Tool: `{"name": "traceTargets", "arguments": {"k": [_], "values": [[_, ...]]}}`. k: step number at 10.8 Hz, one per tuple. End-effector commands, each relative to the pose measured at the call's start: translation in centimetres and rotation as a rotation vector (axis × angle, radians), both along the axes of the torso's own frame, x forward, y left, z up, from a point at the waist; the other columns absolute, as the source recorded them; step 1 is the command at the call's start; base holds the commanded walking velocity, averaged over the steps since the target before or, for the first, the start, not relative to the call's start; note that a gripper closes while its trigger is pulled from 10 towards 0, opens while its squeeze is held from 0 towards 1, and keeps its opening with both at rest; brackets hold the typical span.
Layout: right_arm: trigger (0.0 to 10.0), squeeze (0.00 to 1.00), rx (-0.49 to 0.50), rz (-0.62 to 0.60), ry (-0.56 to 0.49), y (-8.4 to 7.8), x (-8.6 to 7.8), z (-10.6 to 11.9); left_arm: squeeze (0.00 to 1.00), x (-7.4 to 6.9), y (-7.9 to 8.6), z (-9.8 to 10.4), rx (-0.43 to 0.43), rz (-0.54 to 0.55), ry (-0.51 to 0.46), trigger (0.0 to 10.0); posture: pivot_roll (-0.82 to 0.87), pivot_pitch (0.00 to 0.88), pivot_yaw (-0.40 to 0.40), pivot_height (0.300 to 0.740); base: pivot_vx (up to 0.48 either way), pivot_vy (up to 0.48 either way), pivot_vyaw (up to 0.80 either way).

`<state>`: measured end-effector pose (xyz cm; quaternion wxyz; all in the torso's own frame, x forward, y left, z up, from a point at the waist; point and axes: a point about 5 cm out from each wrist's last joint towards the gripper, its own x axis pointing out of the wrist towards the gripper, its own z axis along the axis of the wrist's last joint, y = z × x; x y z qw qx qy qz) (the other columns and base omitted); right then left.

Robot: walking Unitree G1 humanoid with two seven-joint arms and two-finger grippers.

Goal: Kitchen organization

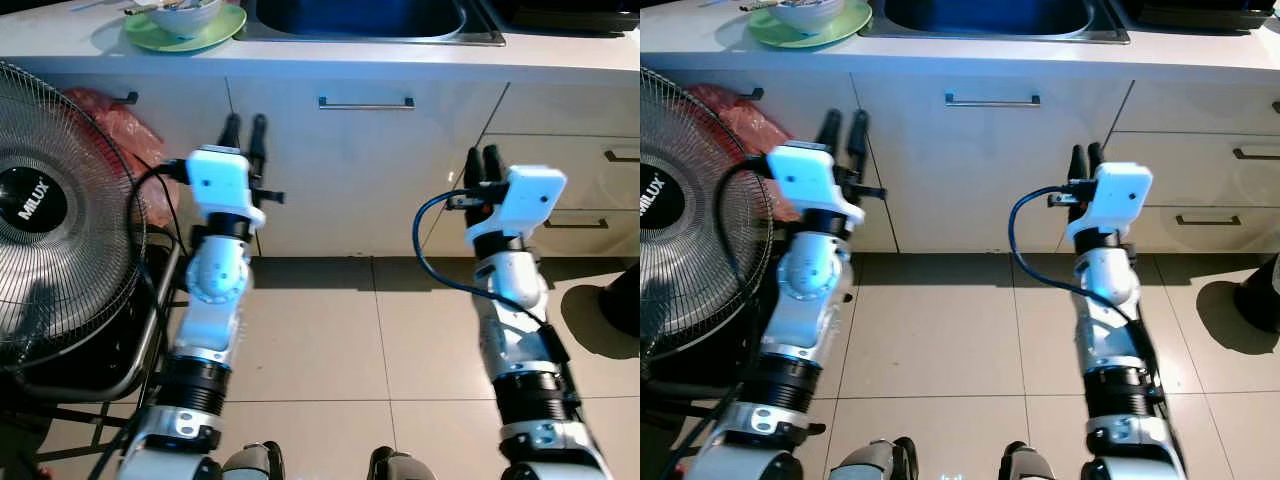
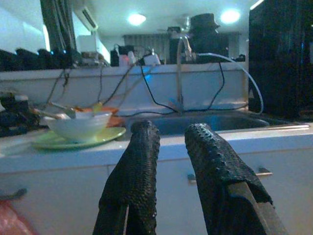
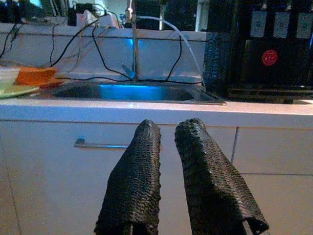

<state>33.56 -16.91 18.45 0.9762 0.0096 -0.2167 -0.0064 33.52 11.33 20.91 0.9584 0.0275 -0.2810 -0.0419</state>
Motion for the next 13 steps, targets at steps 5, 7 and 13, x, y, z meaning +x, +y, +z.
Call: {"name": "traceTargets", "arguments": {"k": [5, 7, 13], "values": [[10.0, 0.0, -0.013, 0.0, -0.033, 0.5, -0.4, 1.3, 0.0, -0.2, -0.6, 1.5, -0.015, -0.016, -0.019, 10.0, 0.0, 0.118, 0.035, 0.74, 0.0, 0.0, 0.0], [10.0, 0.0, -0.014, 0.009, -0.026, 0.8, -0.3, 1.3, 0.0, -0.2, -0.5, 1.1, -0.02, -0.01, 0.007, 10.0, 0.01, 0.117, 0.028, 0.74, 0.0, 0.0, 0.0], [10.0, 0.0, -0.013, 0.01, -0.008, 0.8, -0.2, 1.2, 0.0, -0.2, 0.0, 1.0, -0.024, 0.012, 0.03, 10.0, 0.02, 0.151, 0.019, 0.74, 0.252, 0.0, 0.0]]}}
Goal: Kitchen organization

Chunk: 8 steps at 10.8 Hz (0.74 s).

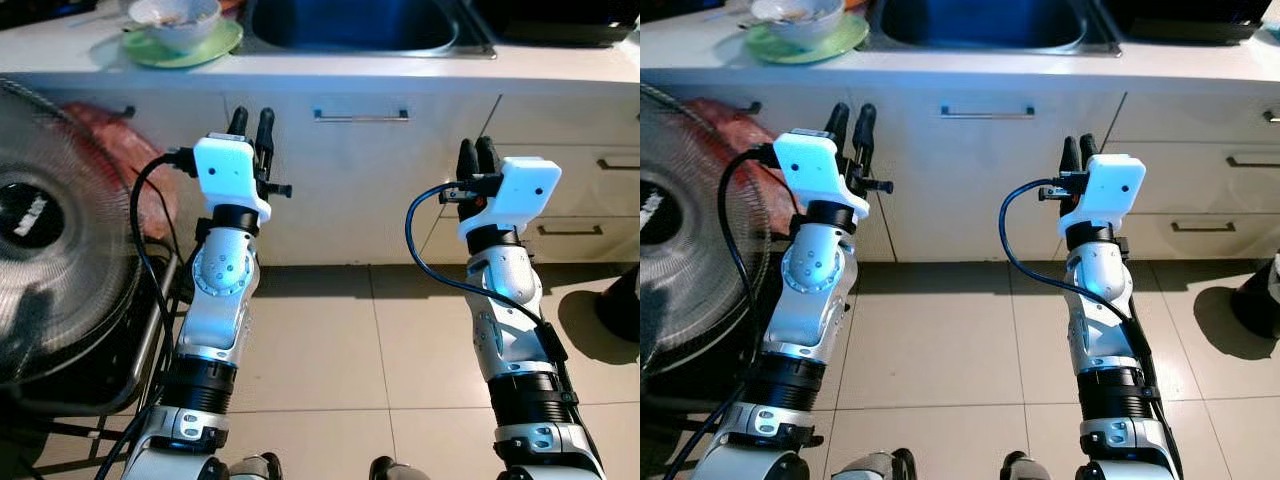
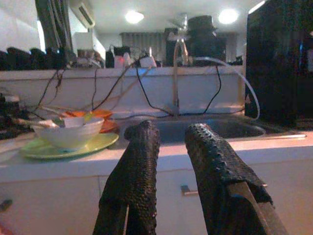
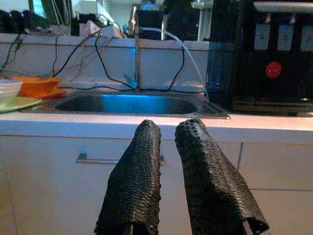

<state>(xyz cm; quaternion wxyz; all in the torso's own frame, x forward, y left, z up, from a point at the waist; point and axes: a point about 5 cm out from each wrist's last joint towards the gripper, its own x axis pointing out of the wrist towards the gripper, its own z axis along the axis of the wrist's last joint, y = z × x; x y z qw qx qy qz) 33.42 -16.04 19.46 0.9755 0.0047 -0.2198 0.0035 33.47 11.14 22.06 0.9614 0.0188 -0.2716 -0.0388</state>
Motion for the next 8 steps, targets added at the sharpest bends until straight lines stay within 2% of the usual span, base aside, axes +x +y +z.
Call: {"name": "traceTargets", "arguments": {"k": [1, 8], "values": [[10.0, 0.0, 0.001, -0.005, 0.0, -0.04, -0.08, 0.2, 0.0, -0.16, 0.26, -0.17, -0.007, 0.012, 0.011, 10.0, 0.02, 0.152, 0.019, 0.74, 0.326, 0.0, 0.0], [10.0, 0.0, -0.01, 0.006, 0.006, 0.22, -0.06, 0.11, 0.0, -0.03, 0.29, -0.29, -0.007, 0.004, 0.032, 10.0, 0.02, 0.157, 0.022, 0.74, 0.336, 0.0, 0.0]]}}
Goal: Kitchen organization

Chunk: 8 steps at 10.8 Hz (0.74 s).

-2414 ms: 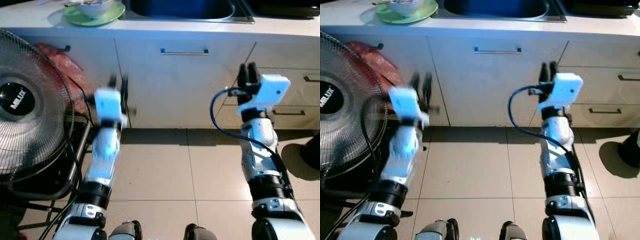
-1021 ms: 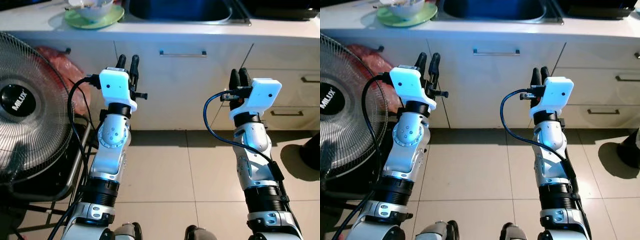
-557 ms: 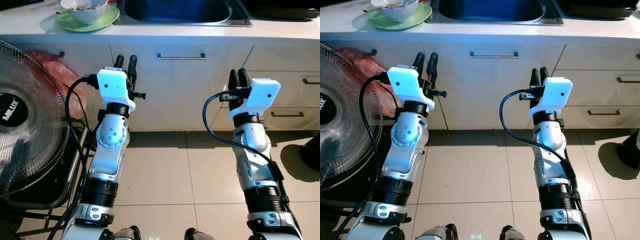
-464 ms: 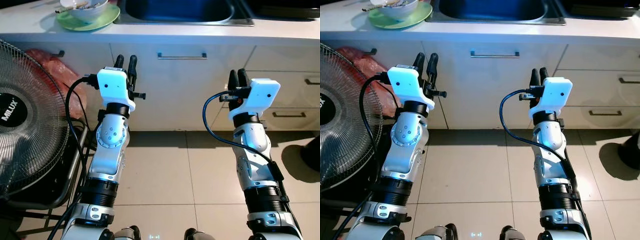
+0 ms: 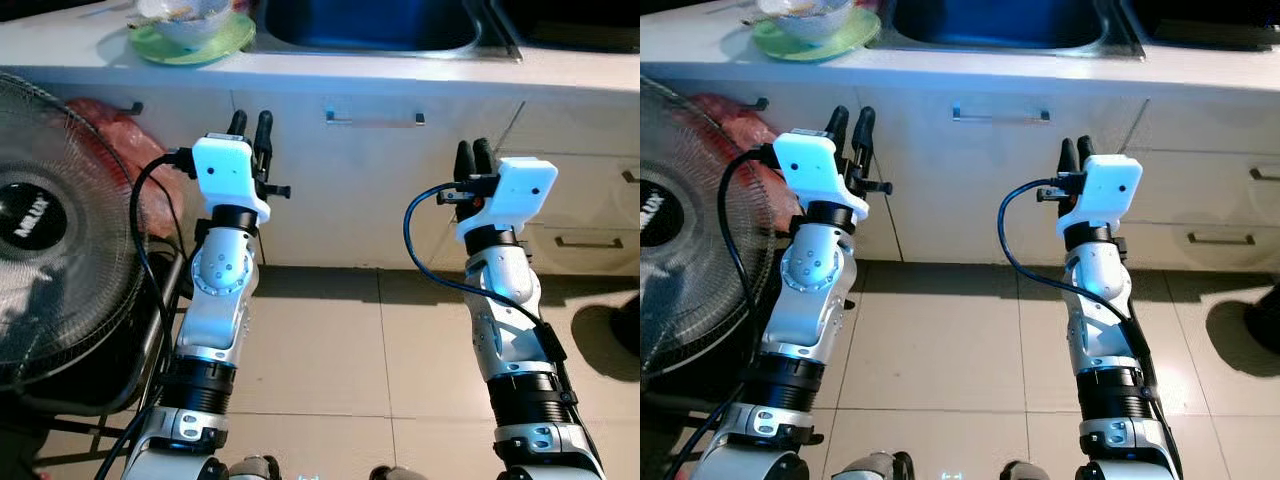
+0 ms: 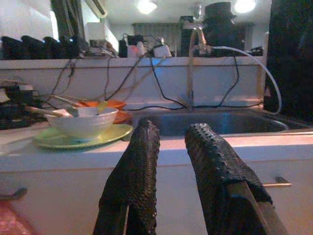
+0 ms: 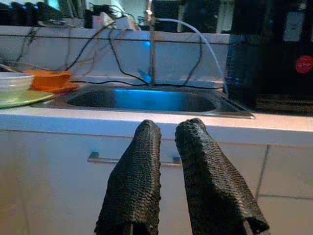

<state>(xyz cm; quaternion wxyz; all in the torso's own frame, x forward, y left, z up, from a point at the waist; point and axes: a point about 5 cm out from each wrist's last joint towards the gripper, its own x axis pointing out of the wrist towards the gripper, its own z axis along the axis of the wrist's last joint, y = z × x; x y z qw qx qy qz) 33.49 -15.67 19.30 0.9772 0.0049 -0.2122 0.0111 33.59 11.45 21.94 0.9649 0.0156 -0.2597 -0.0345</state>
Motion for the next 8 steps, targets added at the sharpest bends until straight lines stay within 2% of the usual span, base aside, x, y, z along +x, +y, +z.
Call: {"name": "traceTargets", "arguments": {"k": [1, 6, 8], "values": [[10.0, 0.0, 0.01, -0.008, -0.012, -0.16, -0.13, 0.24, 0.0, -0.13, 0.04, -0.18, 0.0, -0.002, 0.008, 10.0, 0.02, 0.157, 0.023, 0.74, 0.352, 0.0, 0.0], [10.0, 0.0, 0.035, -0.001, 0.002, -0.18, -0.06, 0.15, 0.0, -0.08, 0.2, -0.4, -0.002, 0.0, 0.021, 10.0, 0.02, 0.159, 0.023, 0.74, 0.367, 0.0, 0.0], [10.0, 0.0, 0.036, 0.004, 0.002, -0.14, -0.05, 0.15, 0.0, -0.08, 0.21, -0.4, -0.002, -0.001, 0.022, 10.0, 0.02, 0.159, 0.023, 0.74, 0.373, 0.0, -0.8]]}}
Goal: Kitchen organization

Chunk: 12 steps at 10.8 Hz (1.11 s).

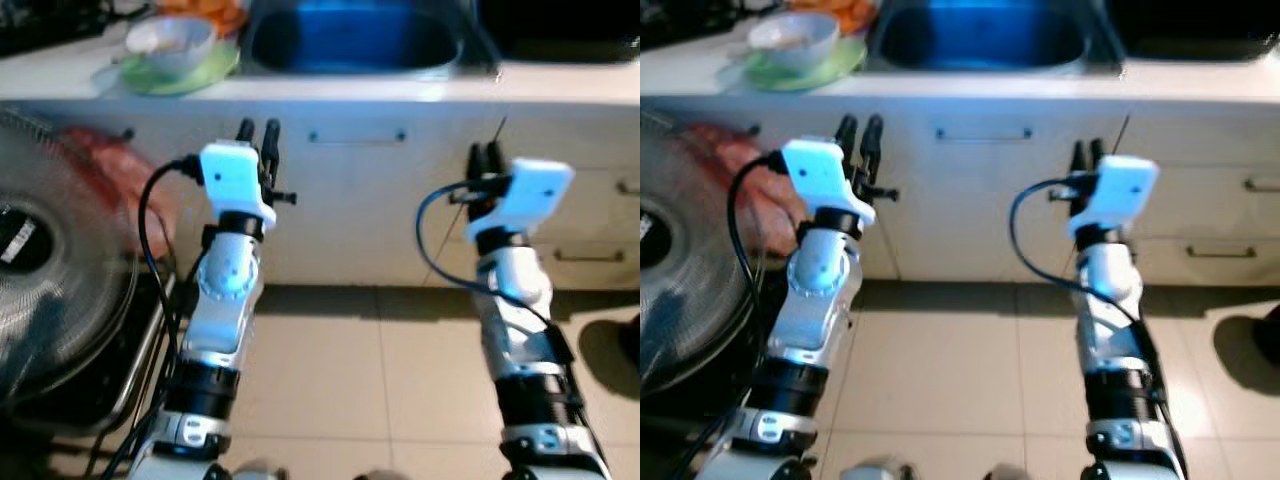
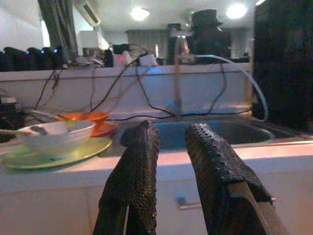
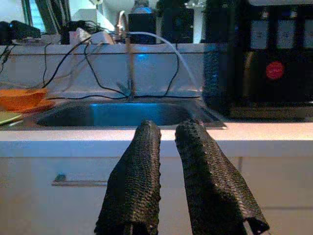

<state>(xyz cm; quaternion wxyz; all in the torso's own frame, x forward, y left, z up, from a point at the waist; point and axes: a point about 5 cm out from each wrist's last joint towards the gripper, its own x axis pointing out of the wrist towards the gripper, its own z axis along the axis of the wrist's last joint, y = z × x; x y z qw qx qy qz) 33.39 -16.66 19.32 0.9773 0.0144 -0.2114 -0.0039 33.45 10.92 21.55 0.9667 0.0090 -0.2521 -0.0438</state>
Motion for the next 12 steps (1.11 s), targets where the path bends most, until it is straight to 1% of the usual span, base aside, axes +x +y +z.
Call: {"name": "traceTargets", "arguments": {"k": [1, 5, 6, 7, 12], "values": [[10.0, 0.0, 0.009, 0.024, -0.001, 0.78, 0.04, 0.13, 0.0, 0.06, 0.73, -0.03, 0.005, 0.018, 0.006, 10.0, 0.02, 0.159, 0.023, 0.74, 0.379, 0.0, 0.0], [10.0, 0.0, -0.021, 0.019, 0.002, 0.89, 0.07, 0.08, 0.0, 0.05, 0.67, -0.04, 0.006, 0.015, 0.008, 10.0, 0.02, 0.158, 0.022, 0.74, 0.373, 0.0, 0.0], [10.0, 0.0, -0.036, 0.016, -0.005, 0.88, 0.02, 0.13, 0.0, 0.04, 0.66, -0.06, 0.006, 0.012, 0.01, 10.0, 0.02, 0.158, 0.023, 0.74, 0.371, 0.0, 0.4], [10.0, 0.0, -0.034, 0.017, -0.003, 0.88, 0.0, 0.07, 0.0, 0.04, 0.65, -0.09, 0.006, 0.011, 0.011, 10.0, 0.02, 0.158, 0.023, 0.74, 0.375, 0.0, 0.71], [10.0, 0.0, -0.027, 0.01, 0.007, 0.71, 0.02, -0.16, 0.0, 0.09, 0.5, -0.23, 0.011, 0.002, 0.02, 10.0, 0.02, 0.161, 0.026, 0.74, 0.373, 0.0, 0.0]]}}
